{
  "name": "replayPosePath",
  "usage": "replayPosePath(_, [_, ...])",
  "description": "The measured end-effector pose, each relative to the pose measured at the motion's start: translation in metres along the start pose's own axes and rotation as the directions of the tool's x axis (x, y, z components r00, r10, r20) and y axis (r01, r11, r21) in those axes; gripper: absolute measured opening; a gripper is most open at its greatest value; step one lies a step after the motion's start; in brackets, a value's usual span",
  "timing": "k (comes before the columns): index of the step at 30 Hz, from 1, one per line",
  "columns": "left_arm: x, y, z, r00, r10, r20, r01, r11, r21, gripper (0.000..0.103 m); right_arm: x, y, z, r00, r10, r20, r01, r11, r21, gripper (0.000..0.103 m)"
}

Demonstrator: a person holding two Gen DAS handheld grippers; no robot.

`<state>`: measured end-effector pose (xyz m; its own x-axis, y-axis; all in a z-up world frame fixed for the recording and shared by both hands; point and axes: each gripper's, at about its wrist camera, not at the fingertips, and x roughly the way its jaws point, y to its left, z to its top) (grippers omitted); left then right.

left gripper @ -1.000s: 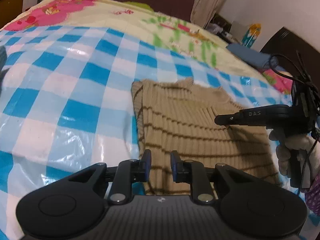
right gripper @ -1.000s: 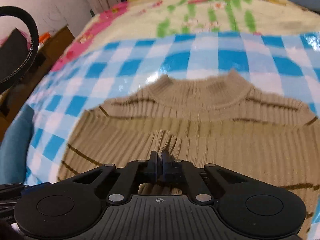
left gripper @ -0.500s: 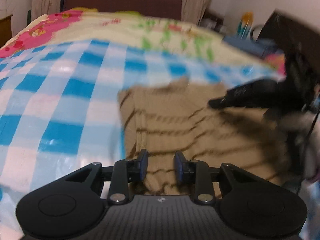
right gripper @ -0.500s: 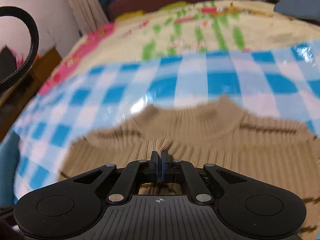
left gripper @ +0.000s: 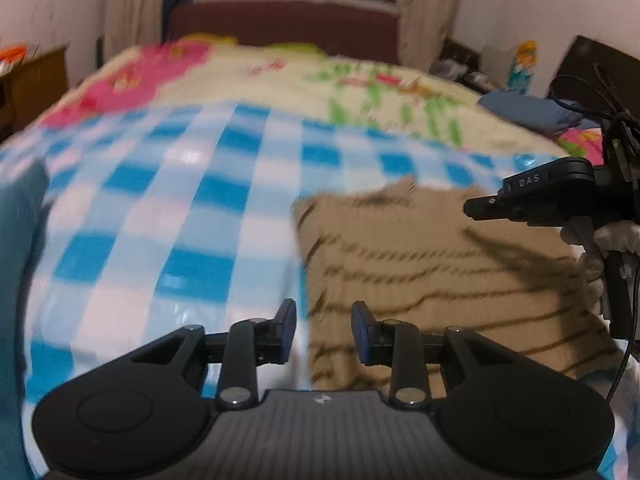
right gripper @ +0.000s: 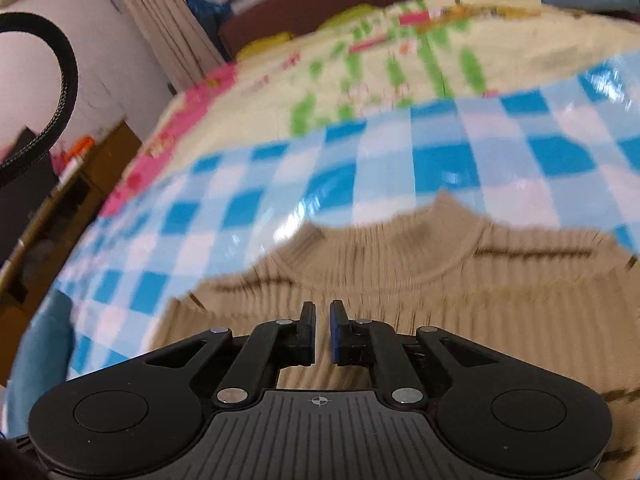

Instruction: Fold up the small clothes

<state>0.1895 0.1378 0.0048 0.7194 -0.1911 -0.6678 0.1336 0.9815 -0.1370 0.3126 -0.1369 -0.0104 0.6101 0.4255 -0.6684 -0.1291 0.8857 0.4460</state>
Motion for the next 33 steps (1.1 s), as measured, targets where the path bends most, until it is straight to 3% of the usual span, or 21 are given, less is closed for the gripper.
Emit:
replayPosePath(4, [0.01, -0.017, 0.011, 0.995, -0.095, 0.016, 0.095, 0.995, 0.006, 0.037, -0.043, -0.004, -0.005, 0.999, 0.035, 0.034, -0.034, 0.999, -0.02, 0.013])
replayPosePath(8, [0.04, -0.038, 0.015, 0.987, -0.163, -0.018, 0.163, 0.986, 0.023, 0.037, -0.073, -0.014, -0.038, 0.999, 0.024, -0.023, -0.026, 0.998, -0.057, 0.014])
replayPosePath(10, [0.054, -0.043, 0.015, 0.99, -0.135, -0.047, 0.137, 0.989, 0.047, 0.037, -0.079, -0.022, -0.056, 0.998, 0.002, -0.069, -0.008, 0.996, -0.085, 0.014])
replayPosePath(12, [0.067, -0.041, 0.011, 0.994, -0.075, -0.084, 0.081, 0.994, 0.073, 0.037, -0.079, -0.035, -0.071, 0.99, -0.101, -0.095, 0.088, 0.987, -0.134, 0.01])
replayPosePath(14, [0.073, -0.03, 0.01, 0.993, -0.061, -0.099, 0.066, 0.997, 0.049, 0.037, -0.078, -0.054, -0.078, 0.977, -0.176, -0.116, 0.161, 0.979, -0.129, 0.0])
replayPosePath(15, [0.073, -0.025, 0.01, 0.994, -0.053, -0.099, 0.057, 0.997, 0.042, 0.036, -0.078, -0.065, -0.08, 0.973, -0.197, -0.117, 0.184, 0.976, -0.114, 0.0])
replayPosePath(18, [0.074, -0.023, 0.012, 0.993, -0.042, -0.108, 0.046, 0.998, 0.04, 0.036, -0.08, -0.092, -0.079, 0.981, -0.152, -0.122, 0.151, 0.988, -0.015, 0.0])
replayPosePath(22, [0.067, -0.033, 0.014, 0.994, -0.012, -0.109, 0.021, 0.997, 0.077, 0.036, -0.094, -0.085, -0.07, 0.986, -0.12, -0.113, 0.124, 0.992, 0.023, 0.0])
replayPosePath(24, [0.058, -0.036, 0.016, 0.996, -0.013, -0.086, 0.021, 0.996, 0.088, 0.035, -0.11, -0.082, -0.063, 0.995, -0.084, -0.058, 0.086, 0.996, 0.036, 0.012])
replayPosePath(26, [0.051, -0.04, 0.016, 0.998, -0.022, -0.065, 0.029, 0.994, 0.101, 0.036, -0.116, -0.083, -0.055, 0.994, -0.106, -0.003, 0.106, 0.993, 0.042, 0.012])
replayPosePath(28, [0.052, -0.042, 0.015, 0.998, -0.017, -0.067, 0.024, 0.994, 0.107, 0.036, -0.108, -0.087, -0.046, 0.98, -0.193, 0.04, 0.191, 0.981, 0.04, 0.013])
replayPosePath(30, [0.058, -0.04, 0.013, 0.997, -0.008, -0.08, 0.016, 0.996, 0.093, 0.036, -0.096, -0.095, -0.041, 0.966, -0.254, 0.039, 0.251, 0.966, 0.07, 0.013])
replayPosePath(33, [0.065, -0.032, 0.011, 0.995, -0.02, -0.1, 0.025, 0.998, 0.051, 0.036, -0.082, -0.103, -0.039, 0.968, -0.249, 0.021, 0.245, 0.963, 0.113, 0.013])
